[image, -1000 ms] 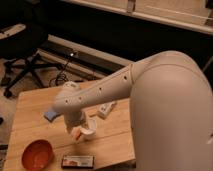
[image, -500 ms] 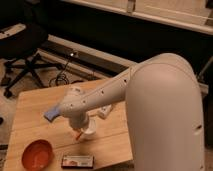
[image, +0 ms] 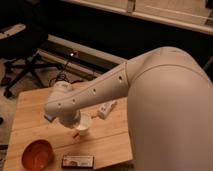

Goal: Place the ceramic cup in the ceramic bowl

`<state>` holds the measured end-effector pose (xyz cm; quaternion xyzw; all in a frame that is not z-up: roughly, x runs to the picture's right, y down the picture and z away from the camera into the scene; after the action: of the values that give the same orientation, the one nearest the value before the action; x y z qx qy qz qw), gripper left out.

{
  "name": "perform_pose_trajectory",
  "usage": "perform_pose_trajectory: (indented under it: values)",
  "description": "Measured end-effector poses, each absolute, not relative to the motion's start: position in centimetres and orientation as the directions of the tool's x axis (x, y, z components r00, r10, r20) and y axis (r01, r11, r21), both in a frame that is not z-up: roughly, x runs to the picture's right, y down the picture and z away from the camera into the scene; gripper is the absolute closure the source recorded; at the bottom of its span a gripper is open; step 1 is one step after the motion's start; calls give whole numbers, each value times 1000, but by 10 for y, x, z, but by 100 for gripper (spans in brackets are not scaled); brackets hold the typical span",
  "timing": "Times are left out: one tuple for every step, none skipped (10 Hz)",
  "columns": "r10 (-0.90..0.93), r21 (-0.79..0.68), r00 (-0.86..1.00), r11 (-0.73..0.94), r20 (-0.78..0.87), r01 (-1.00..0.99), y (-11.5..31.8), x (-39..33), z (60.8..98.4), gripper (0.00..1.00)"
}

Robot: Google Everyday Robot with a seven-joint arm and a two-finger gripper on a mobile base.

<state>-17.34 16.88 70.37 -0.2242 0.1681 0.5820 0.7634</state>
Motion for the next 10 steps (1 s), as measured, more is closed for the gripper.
perform_pose_trajectory:
  values:
    - [813,-163,305,257,-496,-952,162,-187,688,100]
    - [811,-181,338,285,-478,-941,156,-199,677,100]
    - [801,-220,388,321,-456,-921,153,-220,662,100]
    - [776,-284,453,359,-438,-889,157,-246,647,100]
    - [758,-325,496,384,-424,-864,161,-262,638,100]
    - [734,-367,544,414,-407,-833,166,-278,630,100]
    - [707,-402,591,447,-389,-799,171,-292,622,100]
    - [670,-440,647,489,-364,-754,179,-307,615,100]
    - [629,-476,698,525,-342,-706,188,-319,607,100]
    - [599,-501,729,543,-331,-674,194,-324,603,100]
